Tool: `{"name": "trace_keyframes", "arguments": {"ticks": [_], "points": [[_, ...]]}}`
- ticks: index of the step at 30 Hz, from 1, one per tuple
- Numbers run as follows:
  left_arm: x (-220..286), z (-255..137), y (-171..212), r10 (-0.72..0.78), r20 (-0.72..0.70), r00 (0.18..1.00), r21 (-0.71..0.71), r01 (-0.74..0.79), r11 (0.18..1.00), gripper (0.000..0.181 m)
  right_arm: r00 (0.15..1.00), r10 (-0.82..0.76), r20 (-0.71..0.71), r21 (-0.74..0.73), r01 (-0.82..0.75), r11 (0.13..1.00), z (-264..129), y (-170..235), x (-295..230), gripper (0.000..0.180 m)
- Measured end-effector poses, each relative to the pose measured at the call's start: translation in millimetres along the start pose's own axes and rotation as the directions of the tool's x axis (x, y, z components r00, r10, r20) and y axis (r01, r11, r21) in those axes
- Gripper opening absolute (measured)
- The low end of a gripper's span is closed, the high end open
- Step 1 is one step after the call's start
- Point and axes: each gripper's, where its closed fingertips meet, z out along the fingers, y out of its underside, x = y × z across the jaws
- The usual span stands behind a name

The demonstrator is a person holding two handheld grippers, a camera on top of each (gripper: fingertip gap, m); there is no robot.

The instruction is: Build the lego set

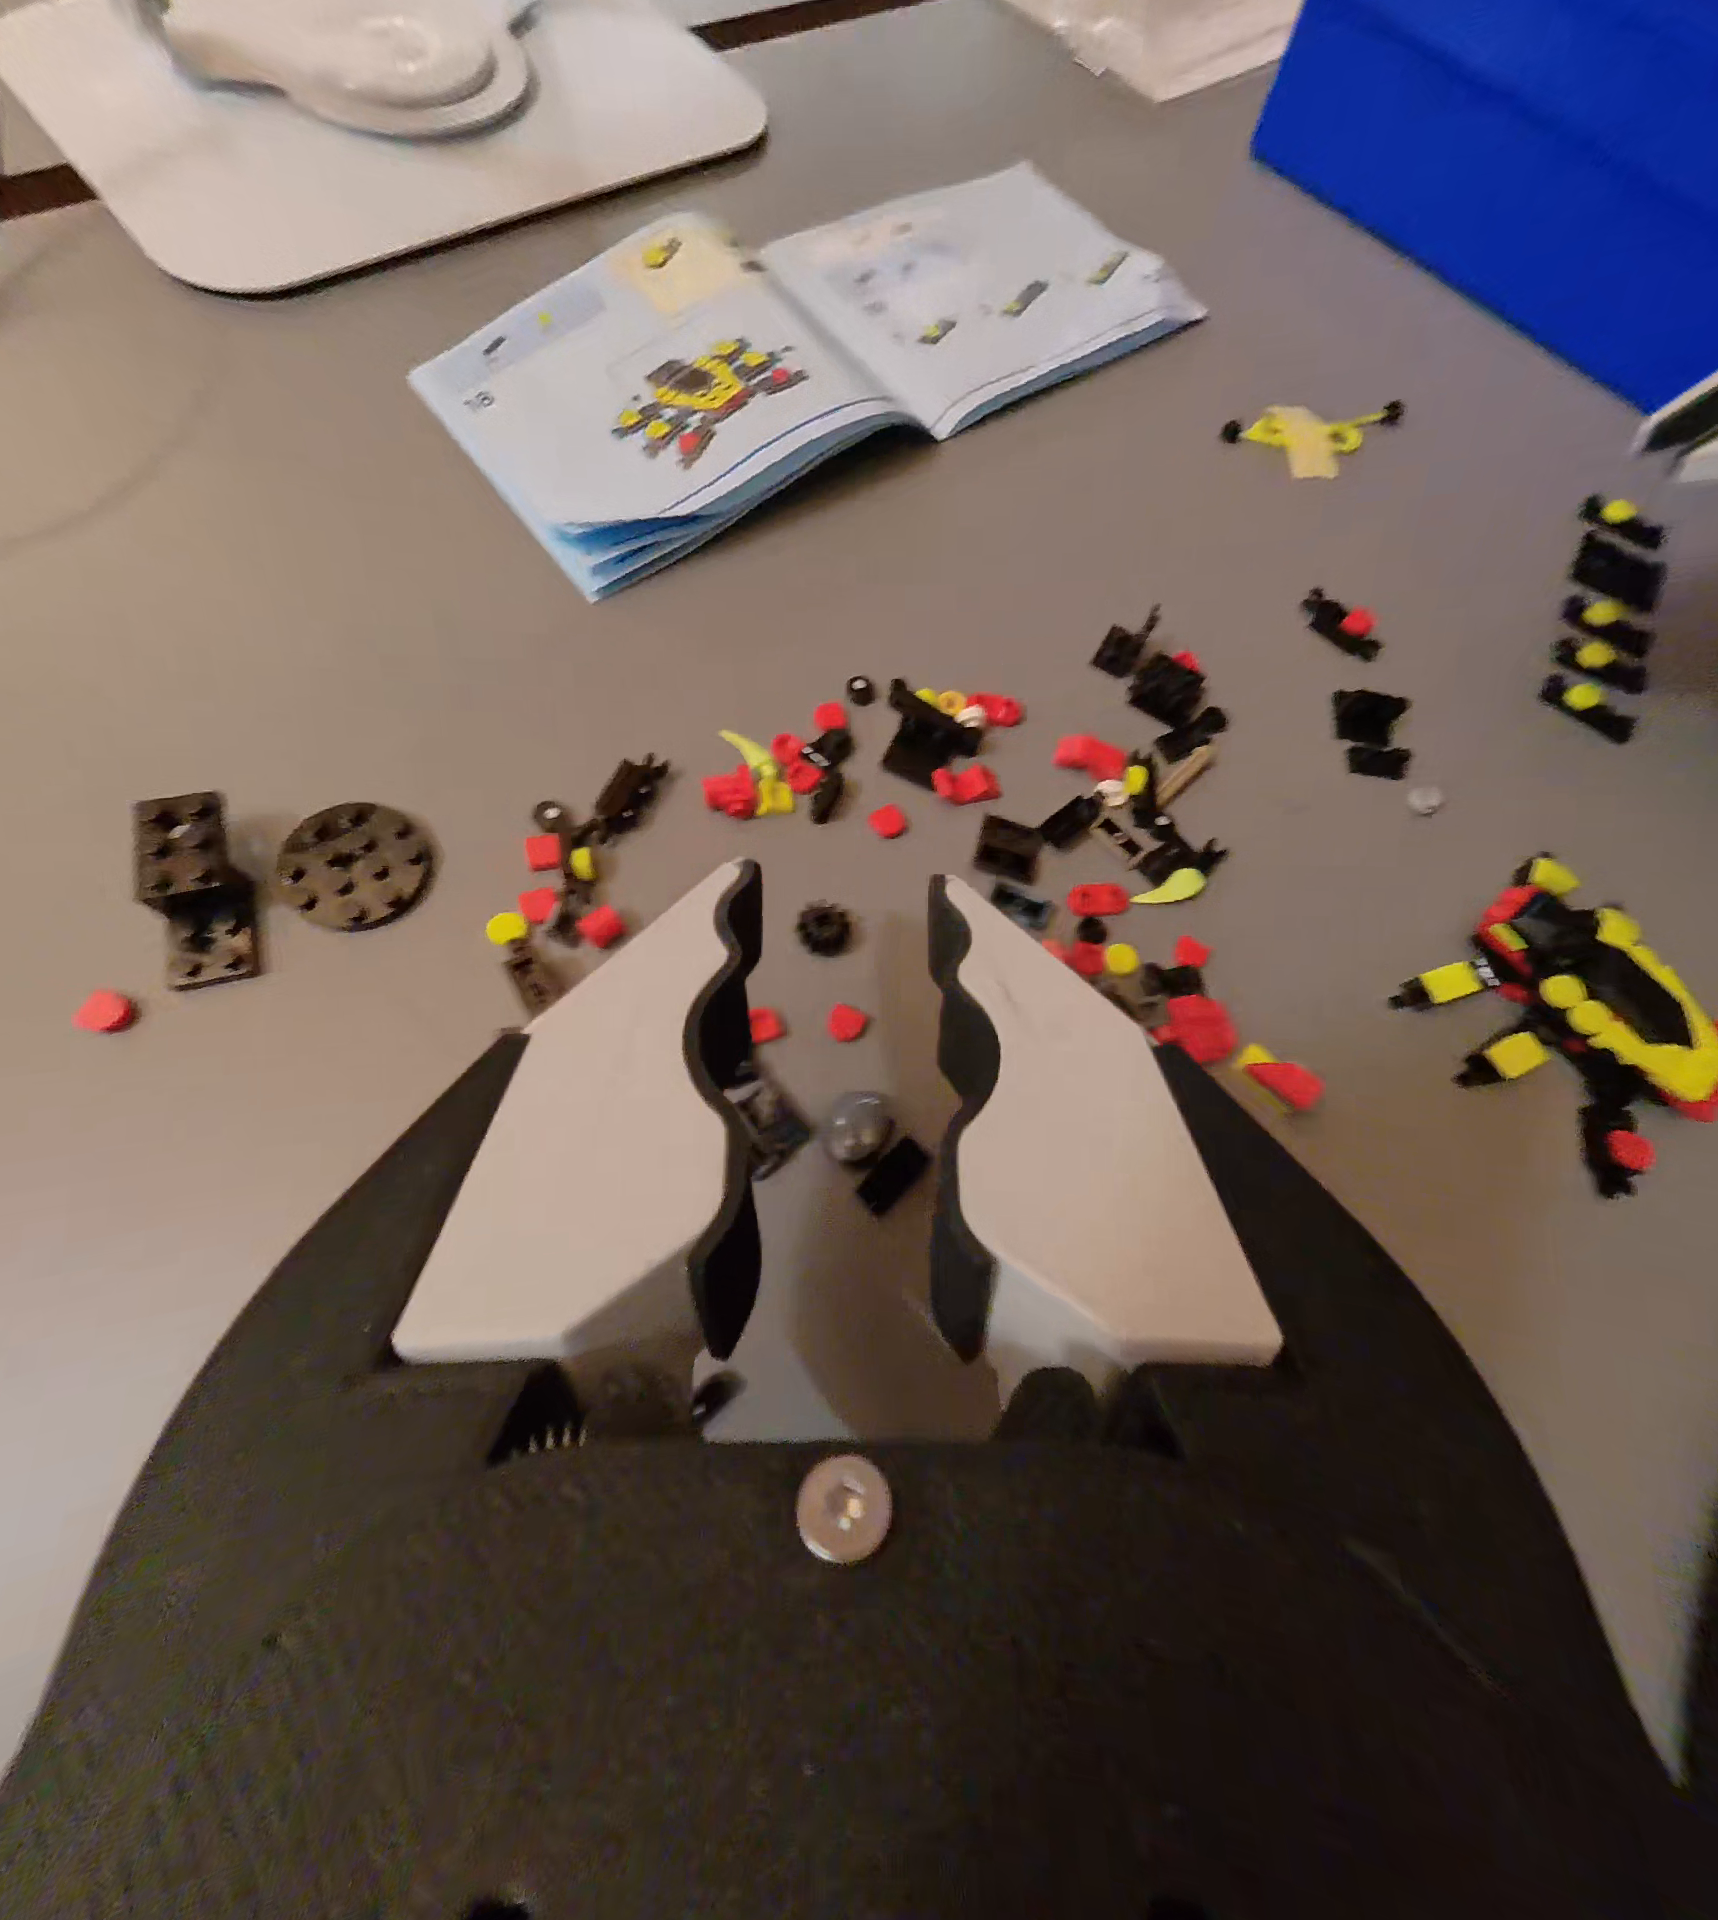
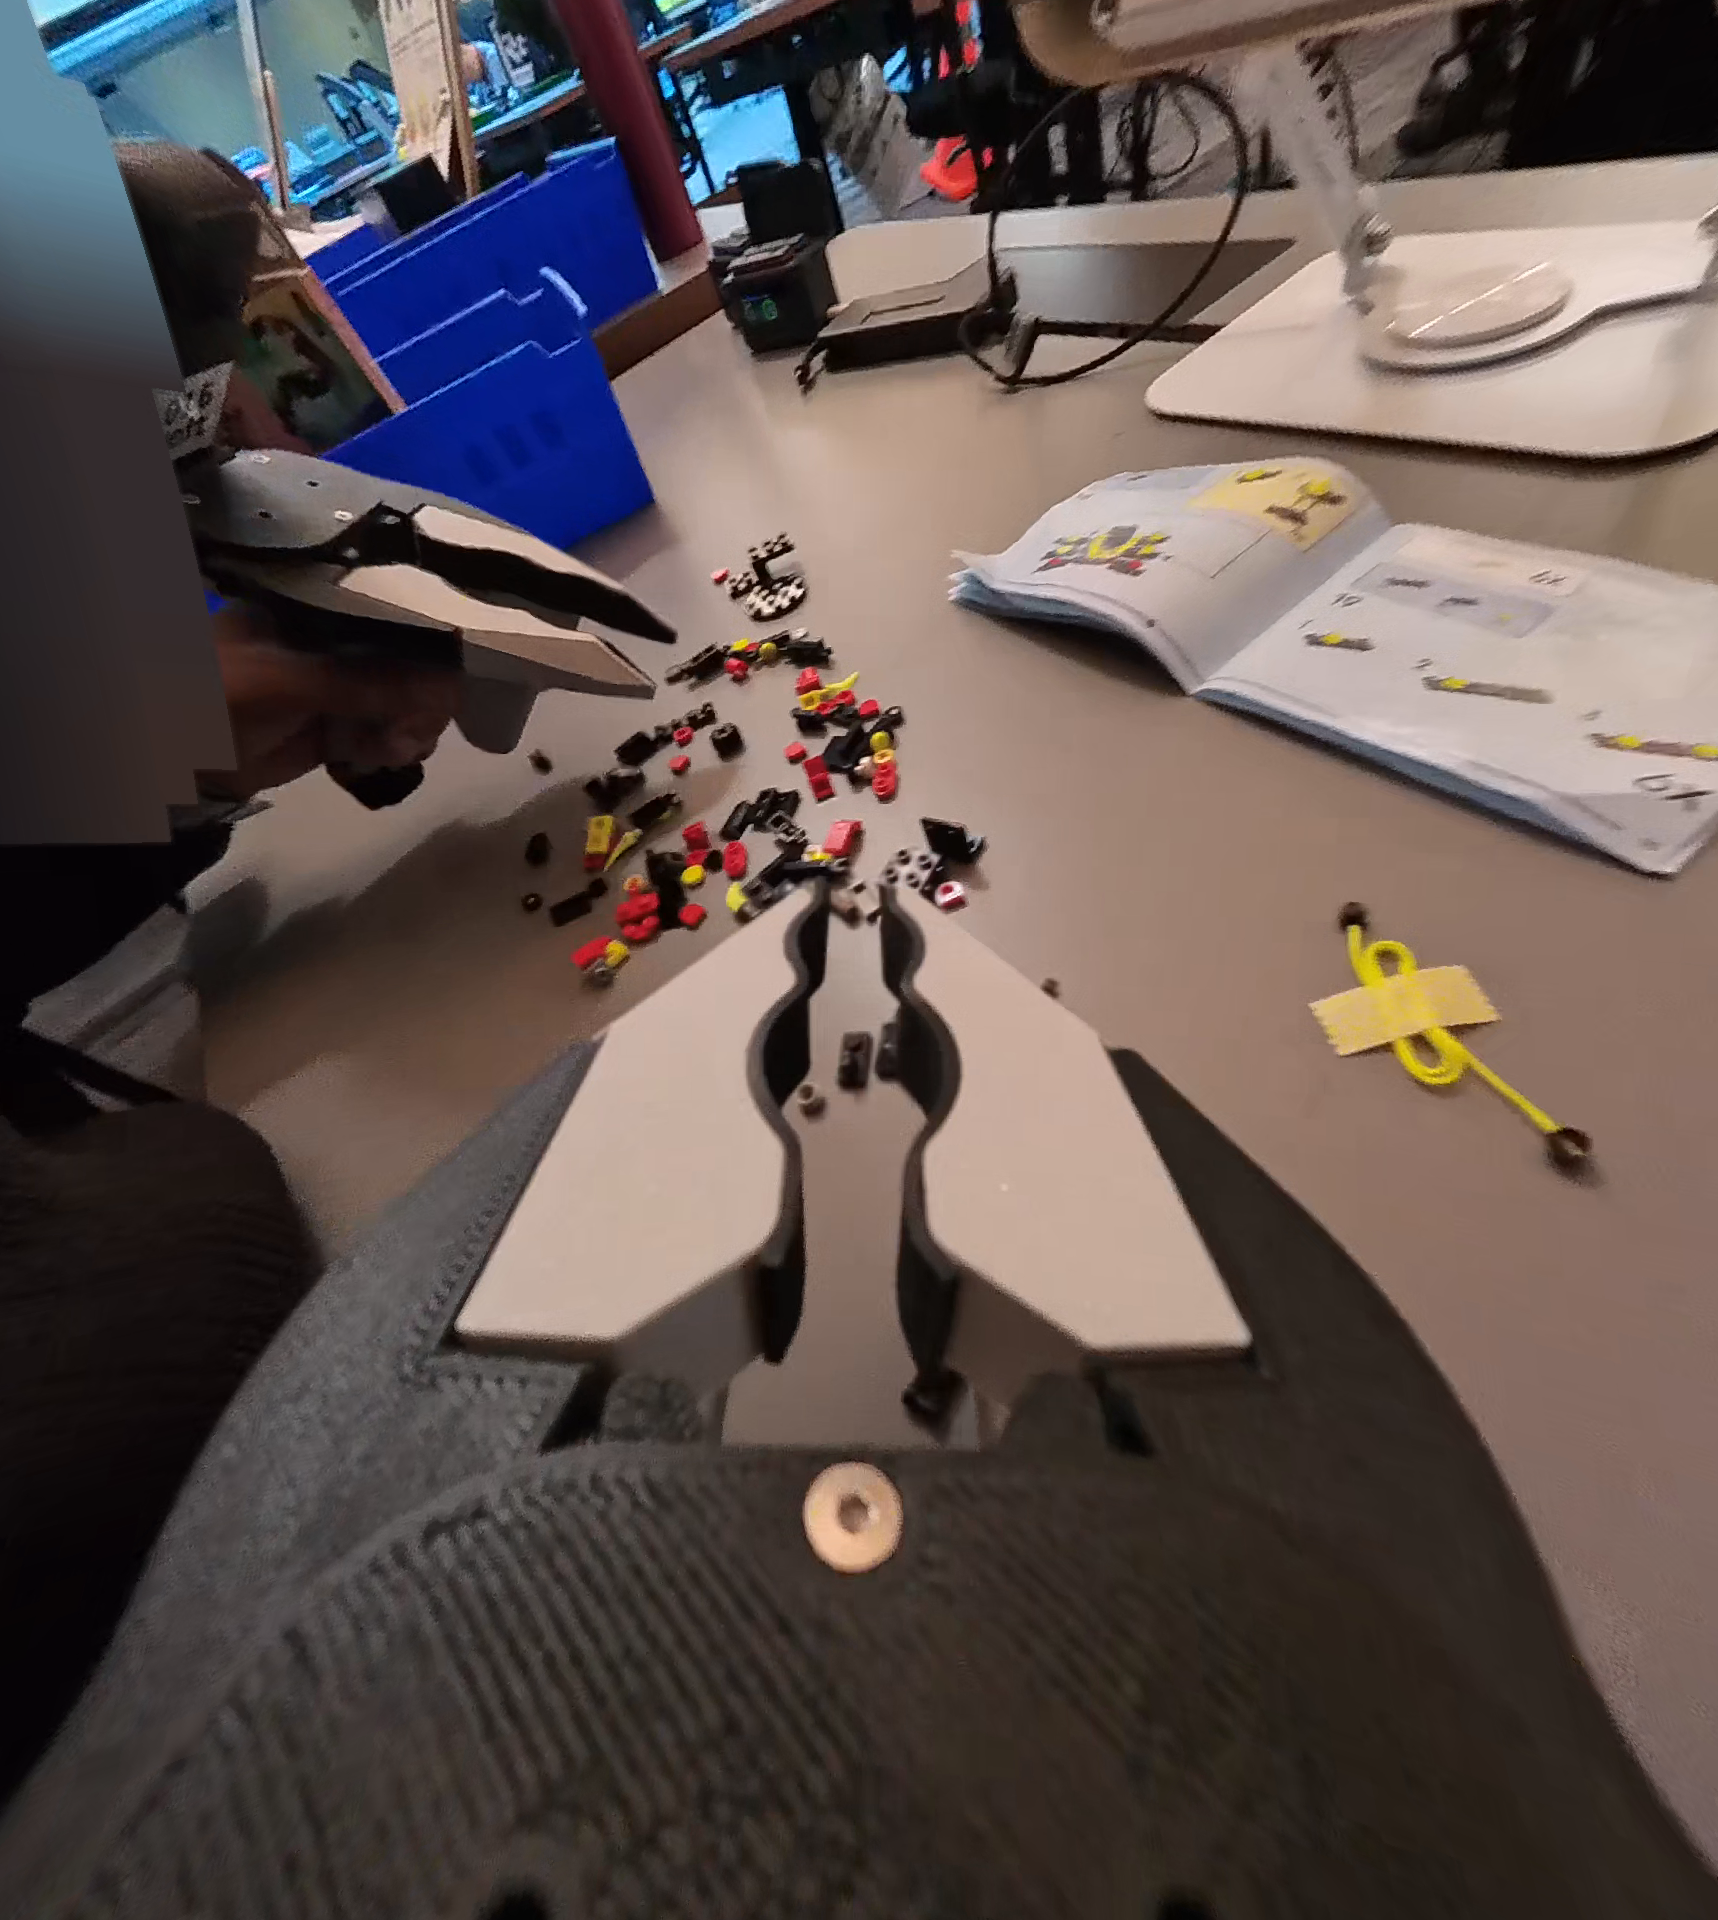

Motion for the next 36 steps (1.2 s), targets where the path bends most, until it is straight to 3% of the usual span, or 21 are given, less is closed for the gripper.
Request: {"name": "trace_keyframes", "arguments": {"ticks": [6,10,13,15,17,19,21,24,28,36], "points": [[-40,-16,8,0.018,0.119,0.993,-0.044,-0.013,0.999,0.032,0.991,-0.135,-0.025,0.184,0.137,0.973,-13,-33,-6,0.031],[-60,-24,18,0.013,0.154,0.988,-0.076,-0.001,0.997,0.024,0.973,-0.198,-0.119,0.161,0.216,0.963,-10,-30,5,0.038],[-66,-24,23,-0.007,0.149,0.989,-0.089,0.021,0.996,0.019,0.983,-0.156,-0.100,0.103,0.167,0.981,0,-17,10,0.048],[-69,-25,25,-0.007,0.146,0.989,-0.093,0.021,0.995,0.014,0.982,-0.161,-0.100,0.071,0.169,0.983,4,-12,11,0.037],[-63,-26,28,0.020,0.091,0.996,-0.113,-0.009,0.994,0.000,0.973,-0.213,-0.094,0.038,0.217,0.975,2,-8,8,0.000],[-58,-27,30,0.027,0.034,0.999,-0.118,-0.023,0.993,0.000,0.966,-0.240,-0.101,0.044,0.245,0.968,1,-9,8,0.000],[-57,-28,30,0.018,0.011,1.000,-0.110,-0.017,0.994,0.000,0.967,-0.230,-0.110,0.056,0.238,0.970,2,-10,11,0.026],[-68,-28,30,0.006,0.060,0.998,-0.103,0.000,0.995,0.000,0.967,-0.232,-0.104,0.019,0.235,0.972,2,-4,13,0.000],[-73,-26,31,-0.021,0.077,0.997,-0.101,0.028,0.994,0.000,0.969,-0.222,-0.112,0.008,0.224,0.975,5,-2,17,0.017],[-63,-13,36,-0.034,0.041,0.999,-0.130,0.039,0.991,0.008,0.968,-0.230,-0.101,-0.028,0.229,0.973,9,4,15,0.028]]}}
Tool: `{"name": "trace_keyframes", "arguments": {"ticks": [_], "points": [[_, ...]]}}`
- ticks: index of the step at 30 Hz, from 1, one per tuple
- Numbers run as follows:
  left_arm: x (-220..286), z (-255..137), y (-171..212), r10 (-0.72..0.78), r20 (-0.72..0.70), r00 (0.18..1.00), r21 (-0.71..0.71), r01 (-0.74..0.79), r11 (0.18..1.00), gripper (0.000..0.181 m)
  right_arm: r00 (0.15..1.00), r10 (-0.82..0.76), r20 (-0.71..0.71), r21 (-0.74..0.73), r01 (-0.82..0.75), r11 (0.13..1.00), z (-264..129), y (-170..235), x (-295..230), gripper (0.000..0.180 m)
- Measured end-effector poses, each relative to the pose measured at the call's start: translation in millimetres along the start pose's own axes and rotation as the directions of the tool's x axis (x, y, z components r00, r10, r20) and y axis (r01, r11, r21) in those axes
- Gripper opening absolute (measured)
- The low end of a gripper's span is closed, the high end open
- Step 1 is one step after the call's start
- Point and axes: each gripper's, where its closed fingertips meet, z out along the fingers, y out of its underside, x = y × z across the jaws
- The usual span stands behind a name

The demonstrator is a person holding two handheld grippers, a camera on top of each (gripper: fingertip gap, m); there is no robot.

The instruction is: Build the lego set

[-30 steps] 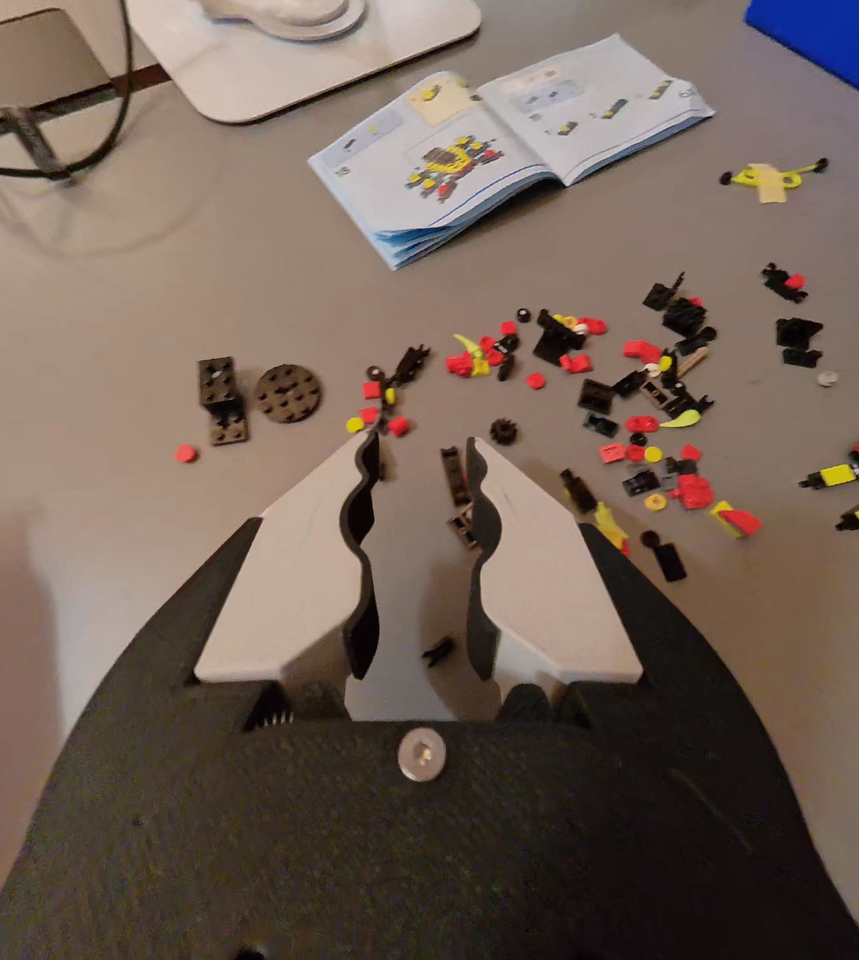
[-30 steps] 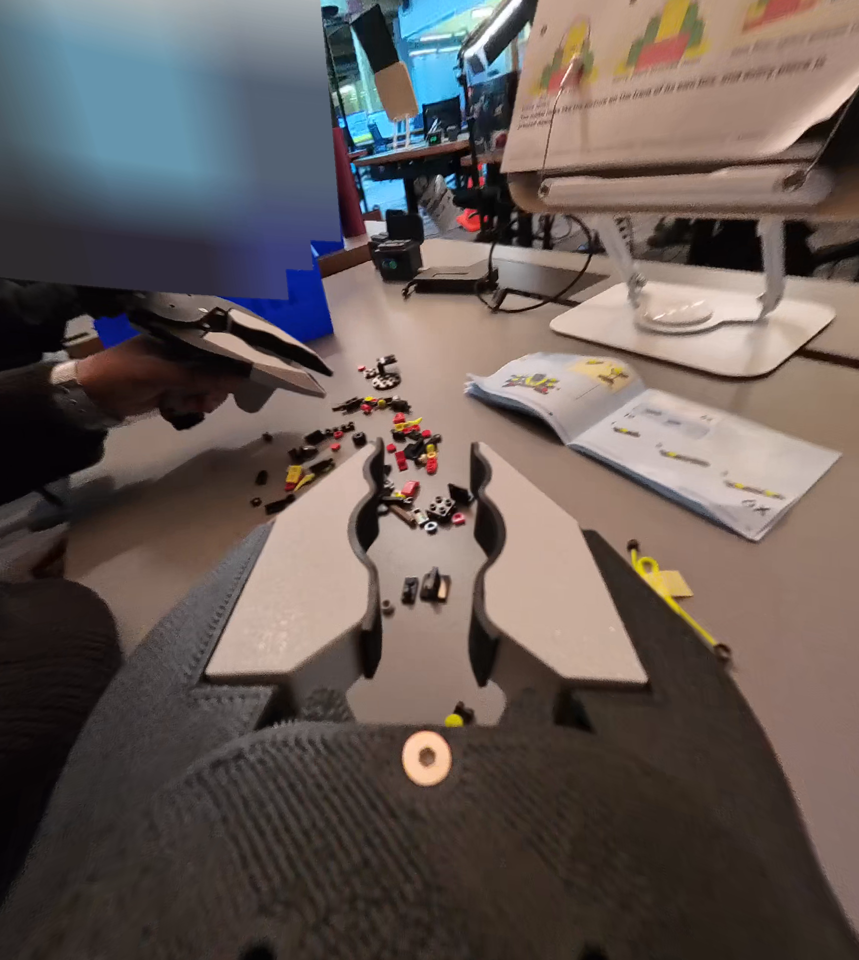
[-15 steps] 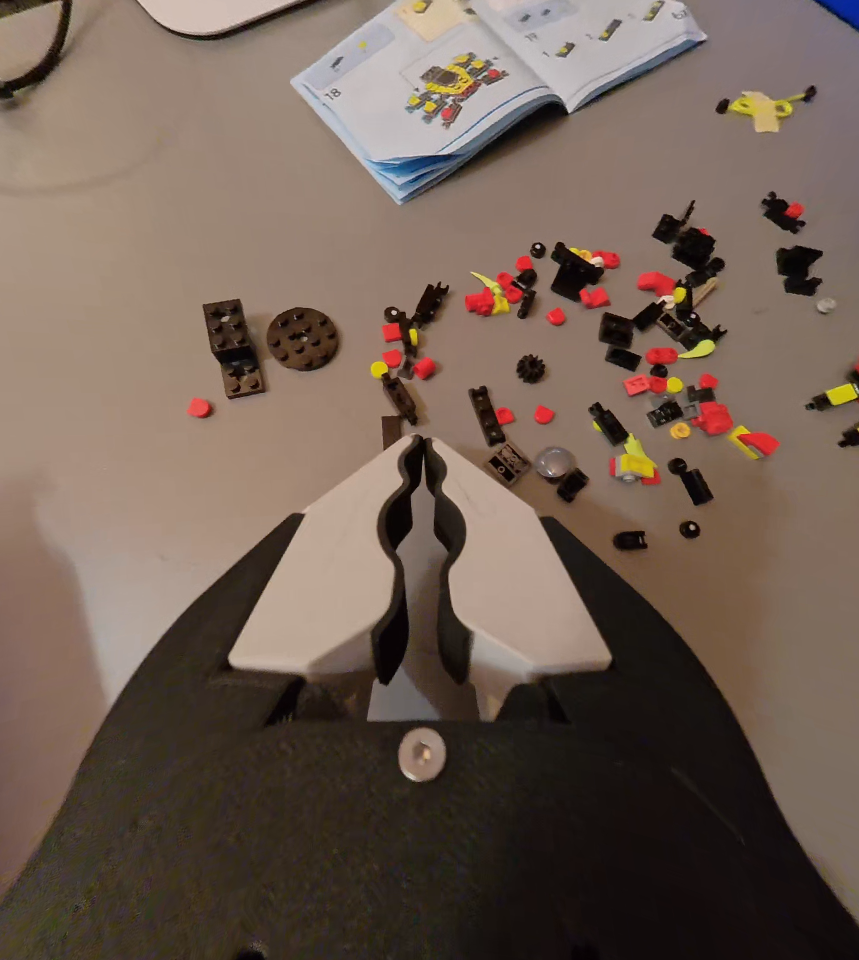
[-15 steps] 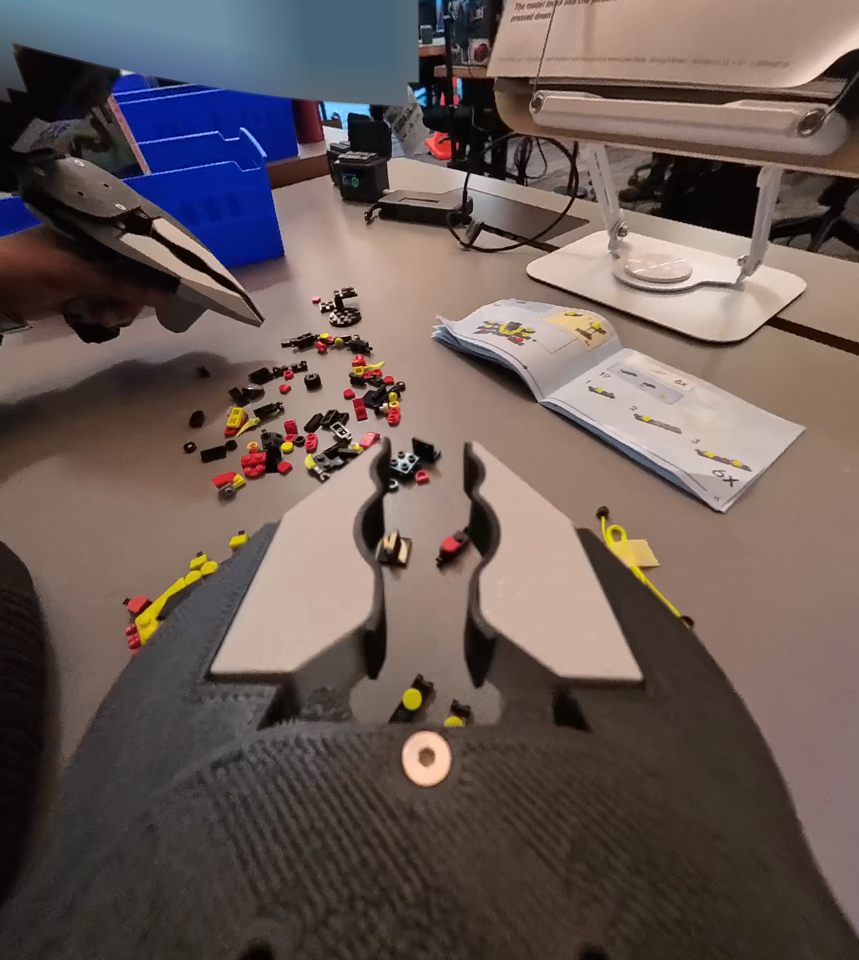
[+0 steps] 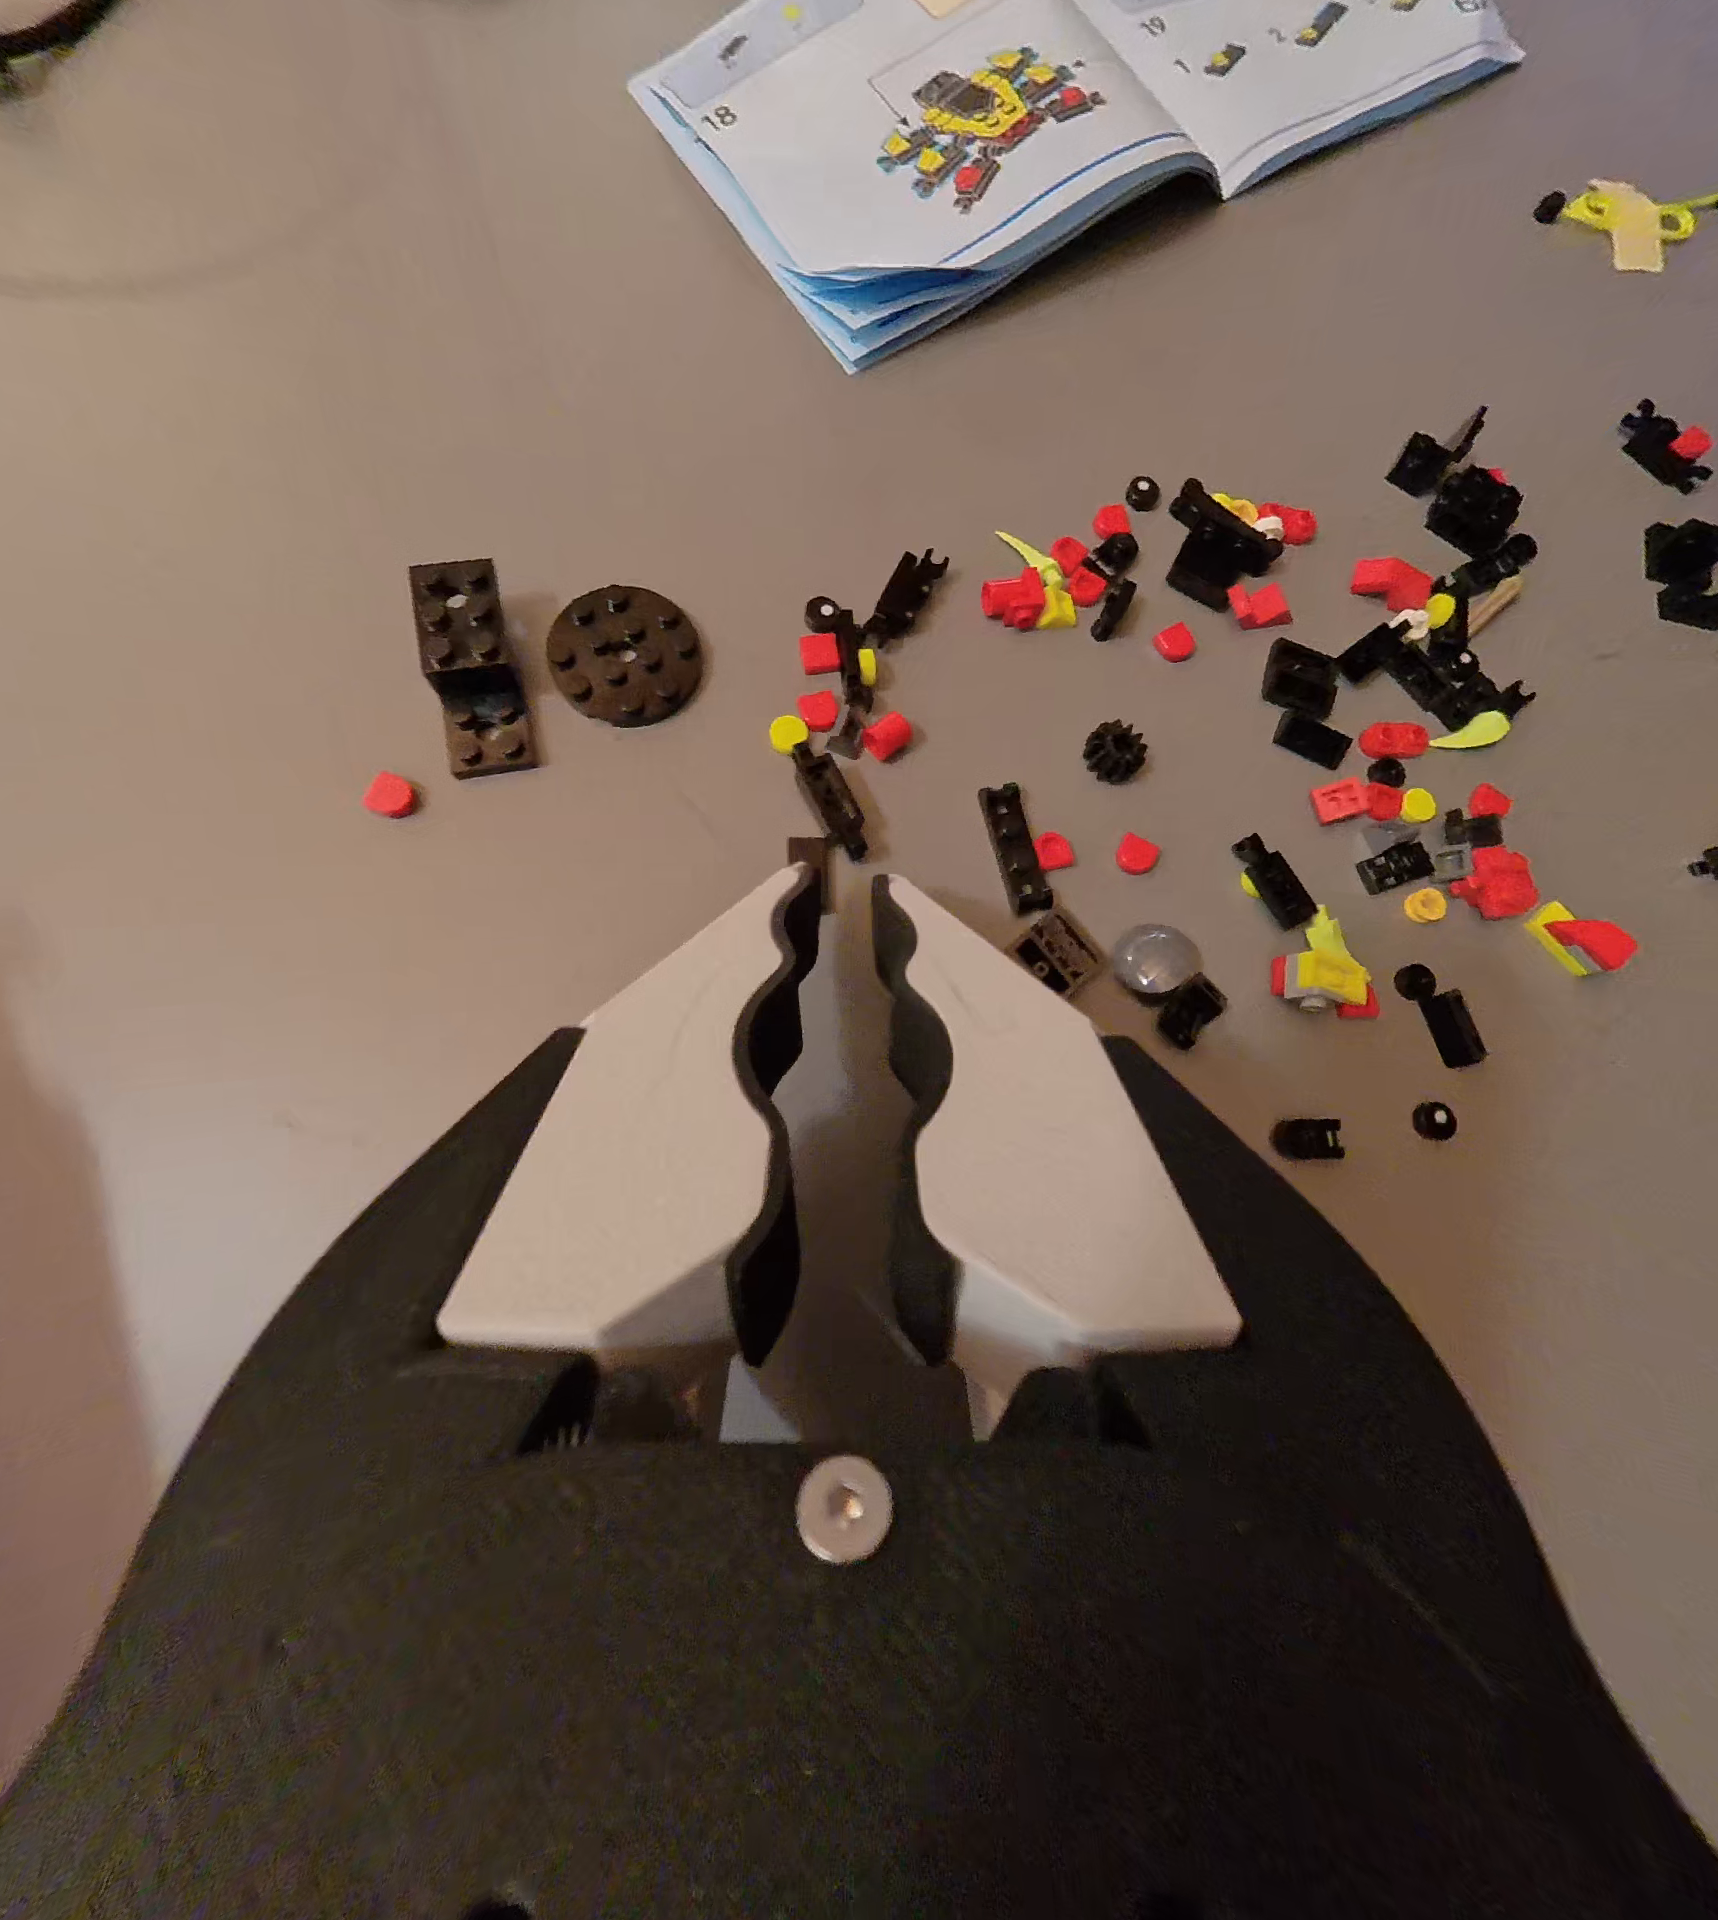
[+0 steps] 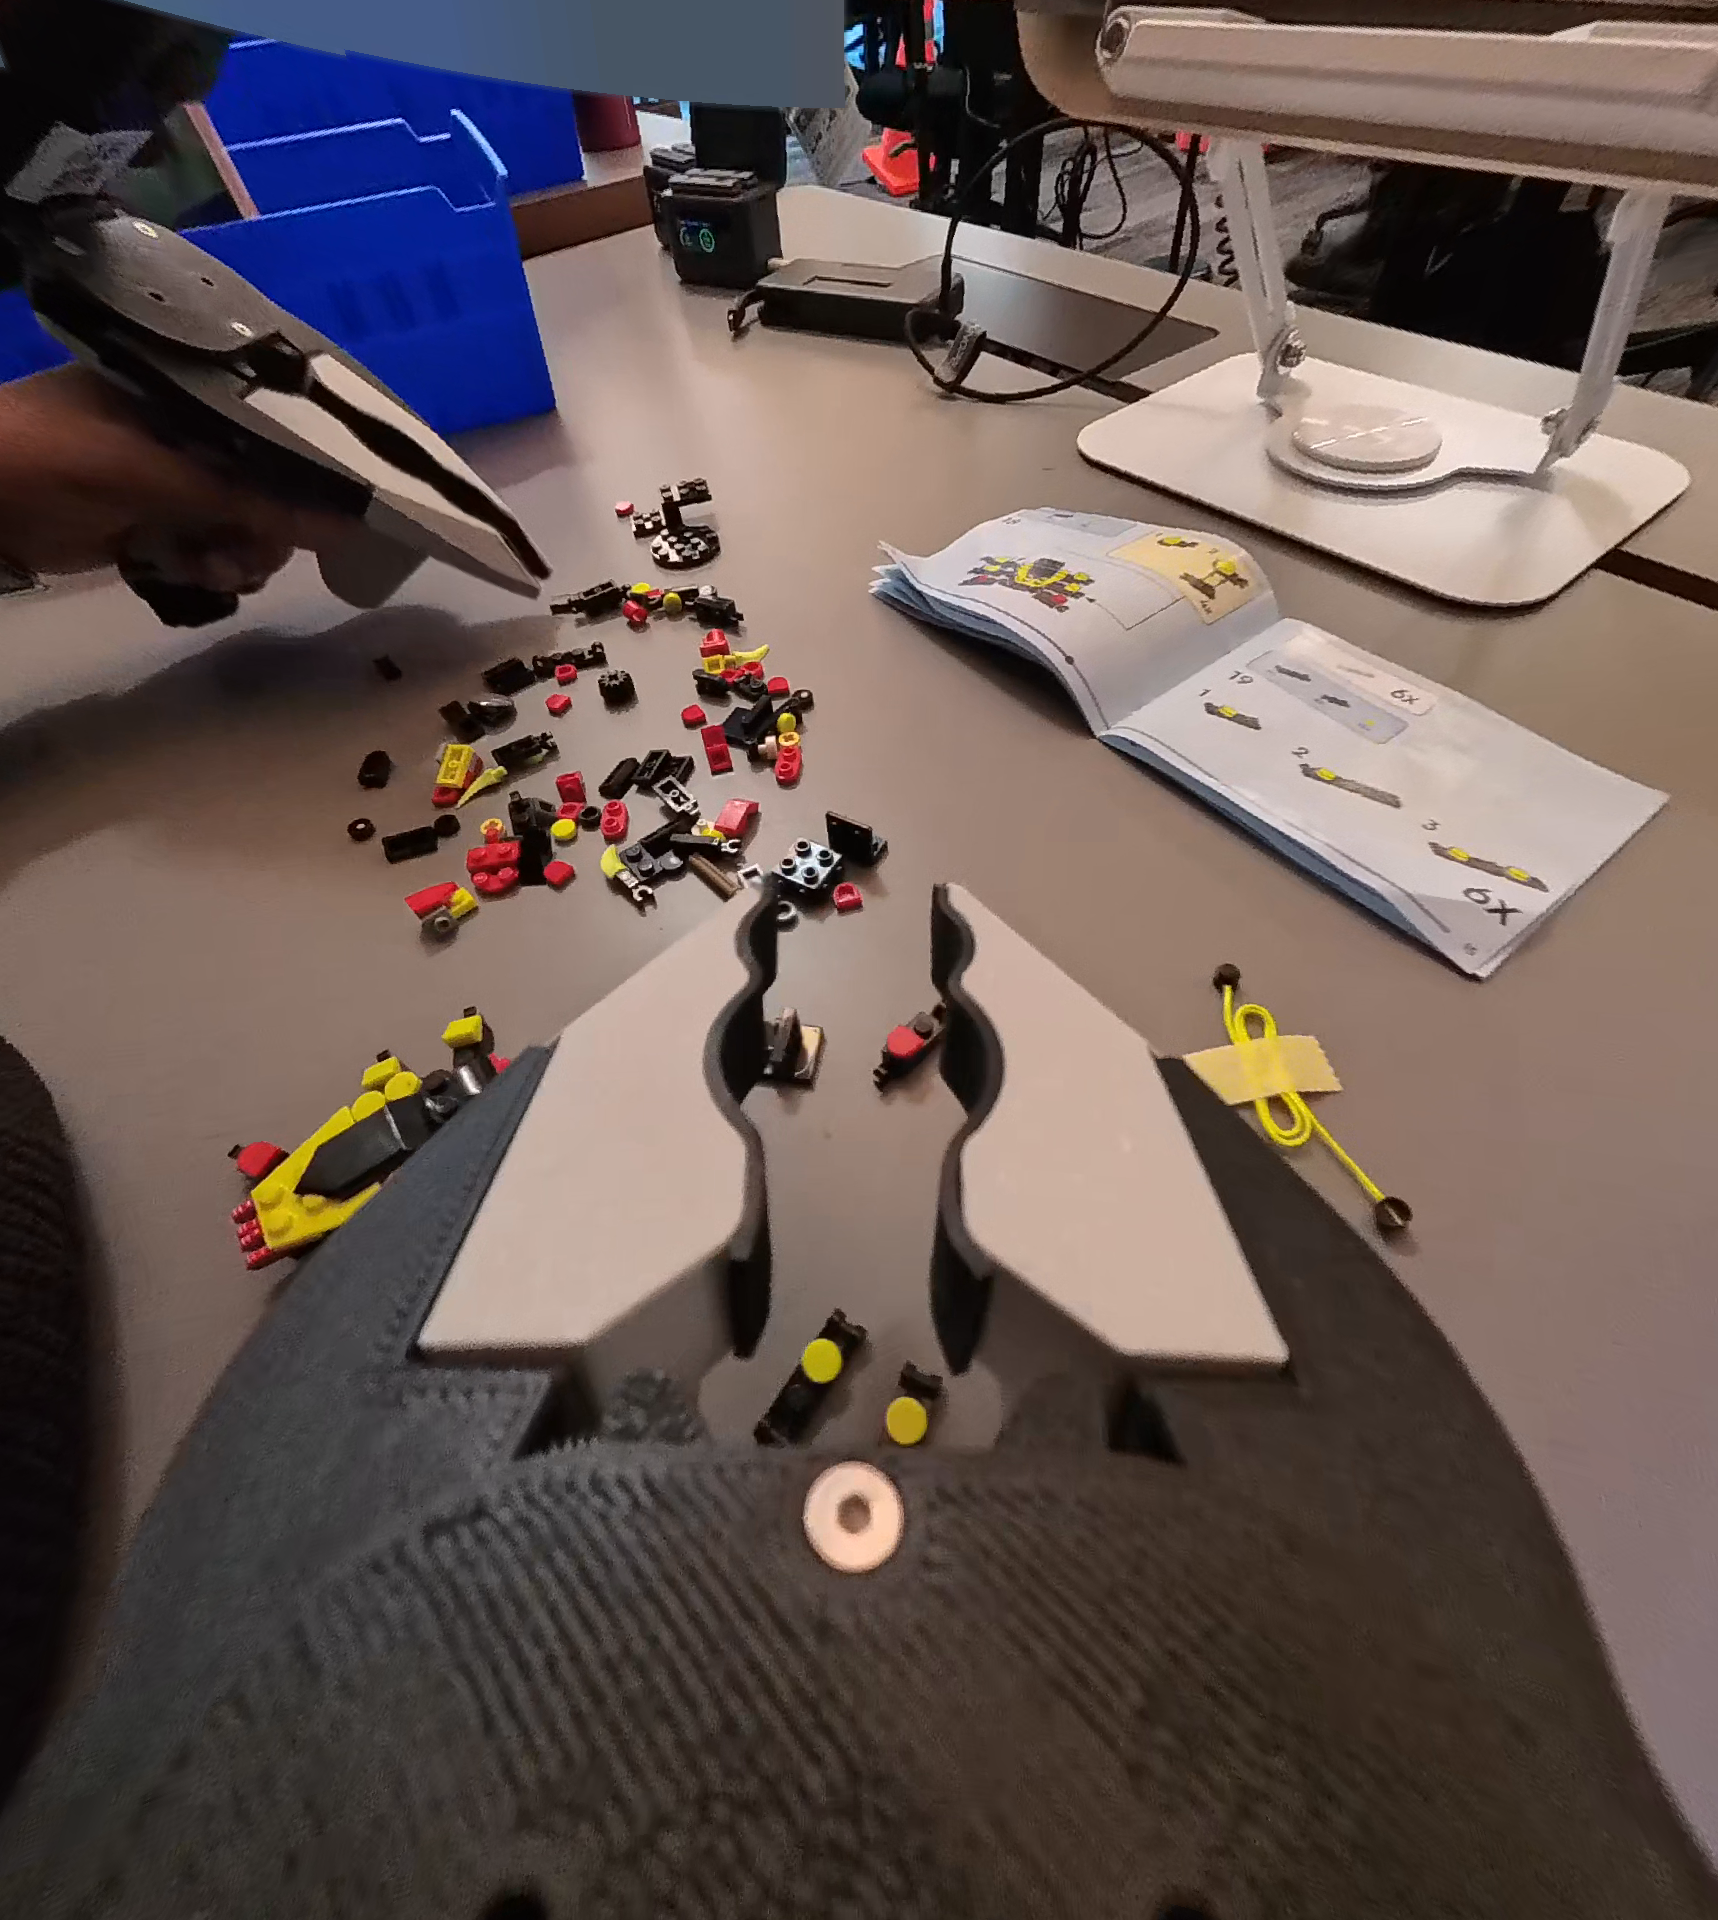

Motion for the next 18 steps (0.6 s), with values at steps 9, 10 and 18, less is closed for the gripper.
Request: {"name": "trace_keyframes", "arguments": {"ticks": [9,10,18], "points": [[-4,19,-1,-0.020,0.040,0.999,-0.024,0.021,1.000,0.016,0.999,0.027,0.039,-0.005,-0.027,1.000,2,0,-6,0.027],[-4,18,-1,-0.016,0.046,0.999,-0.023,0.017,1.000,0.009,0.999,0.028,0.041,-0.004,-0.028,1.000,1,0,-6,0.027],[7,-2,-28,-0.258,-0.177,0.950,0.143,0.284,0.948,0.001,0.999,0.032,0.036,-0.006,-0.032,0.999,1,-1,-6,0.027]]}}
